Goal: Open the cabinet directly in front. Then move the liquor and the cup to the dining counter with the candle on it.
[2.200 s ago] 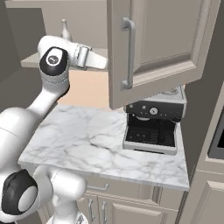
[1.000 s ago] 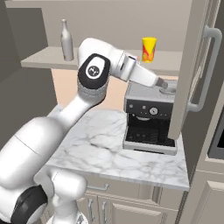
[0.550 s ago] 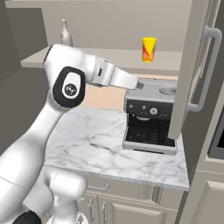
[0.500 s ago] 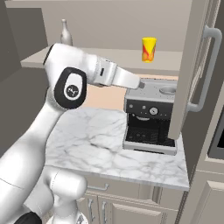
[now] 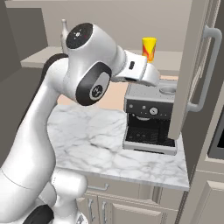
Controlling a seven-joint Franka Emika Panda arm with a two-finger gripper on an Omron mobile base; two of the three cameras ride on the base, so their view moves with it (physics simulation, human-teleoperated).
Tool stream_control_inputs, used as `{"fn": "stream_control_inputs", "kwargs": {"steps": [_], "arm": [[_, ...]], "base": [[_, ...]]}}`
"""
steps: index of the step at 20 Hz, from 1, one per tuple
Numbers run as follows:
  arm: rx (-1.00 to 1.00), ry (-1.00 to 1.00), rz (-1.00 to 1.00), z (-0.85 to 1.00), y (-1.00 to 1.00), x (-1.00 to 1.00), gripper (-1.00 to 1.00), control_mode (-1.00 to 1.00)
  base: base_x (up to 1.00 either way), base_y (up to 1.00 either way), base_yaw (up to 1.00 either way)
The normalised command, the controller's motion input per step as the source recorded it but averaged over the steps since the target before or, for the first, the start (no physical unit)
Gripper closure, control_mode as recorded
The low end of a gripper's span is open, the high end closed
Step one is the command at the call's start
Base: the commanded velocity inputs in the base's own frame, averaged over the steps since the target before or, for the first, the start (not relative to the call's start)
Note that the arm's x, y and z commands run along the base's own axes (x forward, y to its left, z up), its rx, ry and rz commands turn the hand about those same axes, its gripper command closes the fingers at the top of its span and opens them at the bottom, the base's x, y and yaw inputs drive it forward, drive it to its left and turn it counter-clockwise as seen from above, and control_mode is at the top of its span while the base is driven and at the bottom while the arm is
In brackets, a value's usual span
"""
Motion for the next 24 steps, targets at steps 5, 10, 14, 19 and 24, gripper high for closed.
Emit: {"fn": "stream_control_inputs", "kwargs": {"steps": [5, 10, 14, 19, 24], "arm": [[0.05, 0.00, 0.02, 0.00, 0.00, 0.04, -1.00, -1.00], [0.08, -0.04, 0.01, 0.06, 0.01, 0.33, -1.00, -1.00], [0.05, -0.09, 0.01, 0.01, 0.05, 0.39, -1.00, -1.00], [0.00, -0.11, 0.00, 0.19, 0.00, 0.49, -1.00, -1.00], [0.00, -0.10, 0.00, 0.14, 0.00, 0.61, -1.00, -1.00]], "base": [[0.00, 0.00, 0.00], [0.00, 0.00, 0.00], [0.00, 0.00, 0.00], [0.00, 0.00, 0.00], [0.00, 0.00, 0.00]]}}
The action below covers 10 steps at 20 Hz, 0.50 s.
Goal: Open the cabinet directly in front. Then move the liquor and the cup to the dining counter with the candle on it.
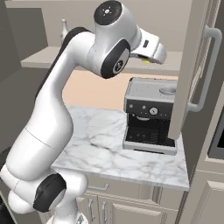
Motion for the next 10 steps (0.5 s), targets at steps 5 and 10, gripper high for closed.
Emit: {"fn": "stream_control_inputs", "kwargs": {"steps": [5, 10], "arm": [[0.01, -0.08, 0.00, 0.19, 0.00, 0.77, -1.00, -1.00], [0.04, -0.01, 0.00, 0.27, 0.00, 0.80, -1.00, -1.00]], "base": [[0.00, 0.00, 0.00], [0.00, 0.00, 0.00]]}}
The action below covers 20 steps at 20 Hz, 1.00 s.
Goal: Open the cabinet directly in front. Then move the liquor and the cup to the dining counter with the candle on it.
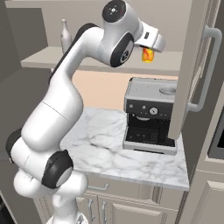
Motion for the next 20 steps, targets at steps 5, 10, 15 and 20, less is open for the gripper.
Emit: {"fn": "stream_control_inputs", "kwargs": {"steps": [5, 10, 15, 20], "arm": [[0.01, 0.00, 0.00, 0.21, 0.00, 0.71, -1.00, -1.00], [0.00, 0.00, 0.04, -0.01, -0.05, 0.23, -1.00, -1.00], [0.00, 0.00, 0.07, -0.18, -0.05, 0.04, -1.00, -1.00], [0.00, 0.00, 0.07, -0.18, -0.03, 0.10, -1.00, -1.00]], "base": [[0.00, 0.00, 0.00], [0.00, 0.00, 0.00], [0.00, 0.00, 0.00], [0.00, 0.00, 0.00]]}}
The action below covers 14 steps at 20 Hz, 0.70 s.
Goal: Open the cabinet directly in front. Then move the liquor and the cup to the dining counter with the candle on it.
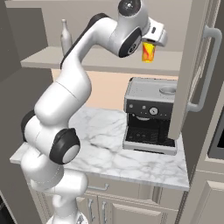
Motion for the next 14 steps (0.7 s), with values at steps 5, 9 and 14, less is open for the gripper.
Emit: {"fn": "stream_control_inputs", "kwargs": {"steps": [5, 9, 14], "arm": [[0.00, 0.00, 0.04, -0.32, -0.01, 0.12, -1.00, -1.00], [0.00, 0.00, 0.03, -0.65, 0.00, 0.04, -1.00, -1.00], [0.02, 0.00, 0.00, 0.10, -0.01, 0.04, -1.00, -1.00]], "base": [[0.00, 0.00, 0.00], [0.00, 0.00, 0.00], [0.00, 0.00, 0.00]]}}
